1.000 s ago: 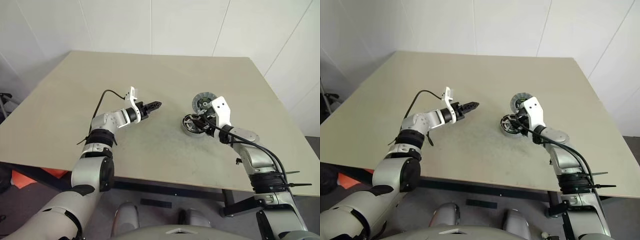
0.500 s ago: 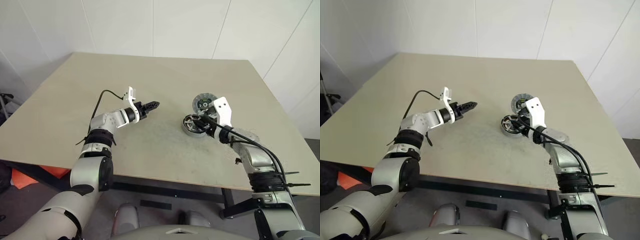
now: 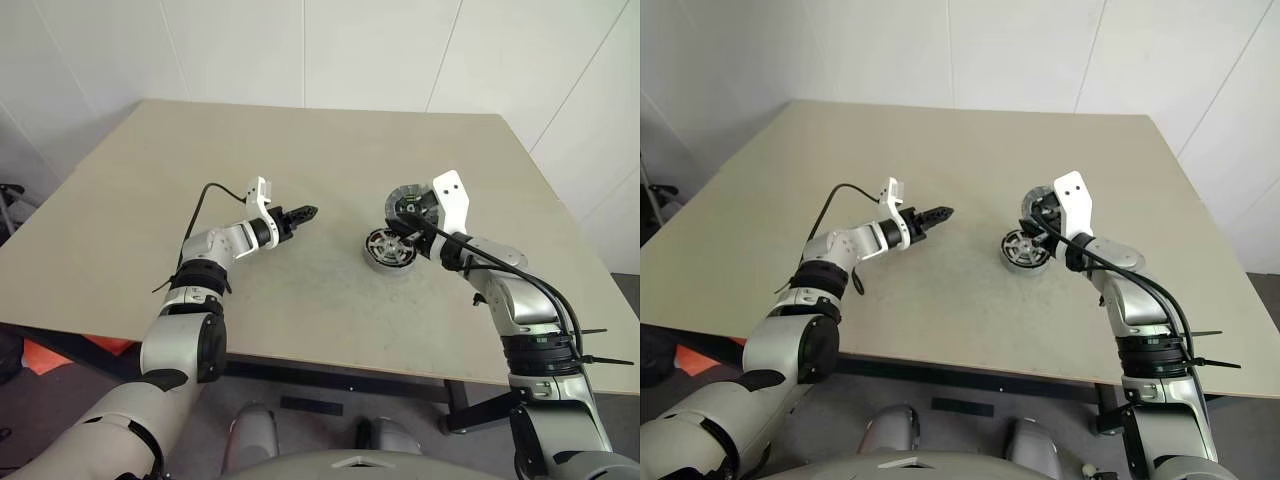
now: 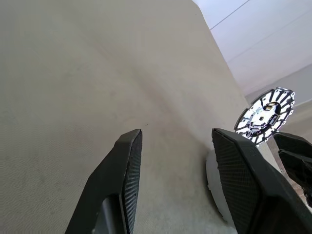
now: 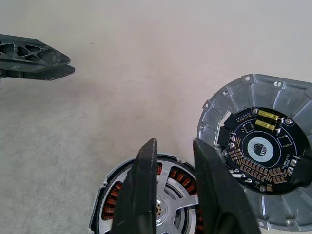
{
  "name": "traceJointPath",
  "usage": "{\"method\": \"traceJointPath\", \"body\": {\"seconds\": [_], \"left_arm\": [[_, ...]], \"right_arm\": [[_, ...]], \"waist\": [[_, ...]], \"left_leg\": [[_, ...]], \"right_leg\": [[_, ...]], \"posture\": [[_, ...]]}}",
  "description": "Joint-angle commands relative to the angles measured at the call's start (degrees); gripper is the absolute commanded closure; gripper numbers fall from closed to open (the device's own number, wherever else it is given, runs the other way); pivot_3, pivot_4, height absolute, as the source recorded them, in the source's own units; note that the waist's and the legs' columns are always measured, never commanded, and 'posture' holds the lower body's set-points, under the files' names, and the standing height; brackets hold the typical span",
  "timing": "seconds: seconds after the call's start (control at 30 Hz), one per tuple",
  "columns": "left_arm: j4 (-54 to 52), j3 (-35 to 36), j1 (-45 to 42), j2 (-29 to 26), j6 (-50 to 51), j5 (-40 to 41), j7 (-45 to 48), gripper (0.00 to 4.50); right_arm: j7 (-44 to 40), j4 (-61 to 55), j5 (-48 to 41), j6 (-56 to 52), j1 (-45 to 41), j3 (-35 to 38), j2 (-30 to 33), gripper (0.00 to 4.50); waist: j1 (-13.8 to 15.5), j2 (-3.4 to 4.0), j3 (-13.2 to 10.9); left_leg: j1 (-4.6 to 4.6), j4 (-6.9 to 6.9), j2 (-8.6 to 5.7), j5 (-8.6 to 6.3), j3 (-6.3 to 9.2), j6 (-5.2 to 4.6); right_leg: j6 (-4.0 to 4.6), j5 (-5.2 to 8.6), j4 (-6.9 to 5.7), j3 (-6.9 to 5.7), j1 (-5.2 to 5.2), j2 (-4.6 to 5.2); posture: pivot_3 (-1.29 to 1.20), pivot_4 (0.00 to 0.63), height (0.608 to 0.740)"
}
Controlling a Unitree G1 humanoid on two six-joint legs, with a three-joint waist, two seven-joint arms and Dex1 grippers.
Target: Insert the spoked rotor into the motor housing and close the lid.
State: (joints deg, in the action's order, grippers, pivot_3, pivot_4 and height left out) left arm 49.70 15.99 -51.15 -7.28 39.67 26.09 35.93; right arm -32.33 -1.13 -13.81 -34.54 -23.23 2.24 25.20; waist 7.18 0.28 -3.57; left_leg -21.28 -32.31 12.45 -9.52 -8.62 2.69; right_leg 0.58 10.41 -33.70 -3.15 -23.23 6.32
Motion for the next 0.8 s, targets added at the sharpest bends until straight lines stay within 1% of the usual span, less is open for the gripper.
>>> {"method": "traceJointPath", "body": {"seconds": [0.03, 0.33, 0.43, 0.53, 0.6, 0.7, 0.8], "left_arm": [[-0.29, -0.02, -1.45, -0.59, -1.29, -0.09, 0.08, 2.08], [0.16, -0.13, -1.68, -0.62, -1.56, -0.29, 0.28, 2.08], [0.15, -0.19, -1.66, -0.60, -1.61, -0.33, 0.33, 2.08], [0.13, -0.18, -1.68, -0.54, -1.73, -0.37, 0.30, 2.08], [0.01, -0.19, -1.64, -0.57, -1.74, -0.37, 0.30, 2.08], [-0.26, -0.29, -1.35, -0.74, -1.65, -0.43, 0.39, 2.08], [-0.22, -0.37, -1.25, -0.74, -1.74, -0.53, 0.38, 2.08]], "right_arm": [[0.08, -2.79, -1.34, 0.35, 0.02, 2.02, 0.71, 4.48], [1.76, -1.90, -0.71, -0.04, -0.99, 2.70, 0.76, 4.48], [2.14, 2.69, -0.52, 0.26, 0.48, 1.76, -0.79, 4.48], [3.35, 9.70, 2.25, 2.73, 2.54, -0.24, -1.95, 4.48], [4.12, 11.66, 3.50, 3.98, 2.97, -0.69, -2.14, 4.48], [3.37, 8.87, 2.36, 3.92, 2.44, 0.10, -1.85, 4.48], [3.34, 8.15, 2.35, 4.14, 1.45, 0.79, -1.10, 4.48]], "waist": [[0.00, 0.00, 0.00], [-0.01, 0.00, 0.00], [-0.02, 0.00, 0.00], [-0.02, 0.00, 0.00], [-0.05, 0.04, 0.02], [-0.06, 0.00, 0.02], [-0.05, 0.00, 0.03]], "left_leg": [[0.02, 0.00, 0.00, 0.00, 0.00, 0.01], [0.02, 0.01, 0.01, 0.00, 0.00, 0.01], [0.02, 0.00, 0.01, 0.00, 0.00, 0.01], [0.07, 0.00, 0.01, 0.01, 0.00, 0.01], [0.08, -0.01, -0.01, 0.00, -0.01, 0.01], [0.30, -0.02, -0.02, 0.00, -0.01, 0.00], [0.30, -0.02, -0.01, 0.01, 0.00, 0.03]], "right_leg": [[0.00, 0.00, 0.00, 0.00, 0.01, 0.00], [0.00, 0.00, -0.01, 0.00, 0.01, -0.01], [0.00, -0.01, -0.01, 0.00, 0.01, -0.01], [0.00, -0.01, -0.02, 0.00, 0.05, 0.00], [0.00, -0.01, -0.02, 0.00, 0.06, 0.02], [-0.01, 0.00, 0.00, 0.01, 0.29, 0.02], [-0.01, 0.01, -0.01, 0.01, 0.29, 0.02]], "posture": [[0.00, 0.000, 0.740], [0.00, 0.000, 0.740], [0.00, 0.000, 0.740], [0.00, 0.000, 0.740], [0.00, 0.000, 0.740], [0.00, 0.000, 0.740], [0.00, 0.000, 0.740]]}}
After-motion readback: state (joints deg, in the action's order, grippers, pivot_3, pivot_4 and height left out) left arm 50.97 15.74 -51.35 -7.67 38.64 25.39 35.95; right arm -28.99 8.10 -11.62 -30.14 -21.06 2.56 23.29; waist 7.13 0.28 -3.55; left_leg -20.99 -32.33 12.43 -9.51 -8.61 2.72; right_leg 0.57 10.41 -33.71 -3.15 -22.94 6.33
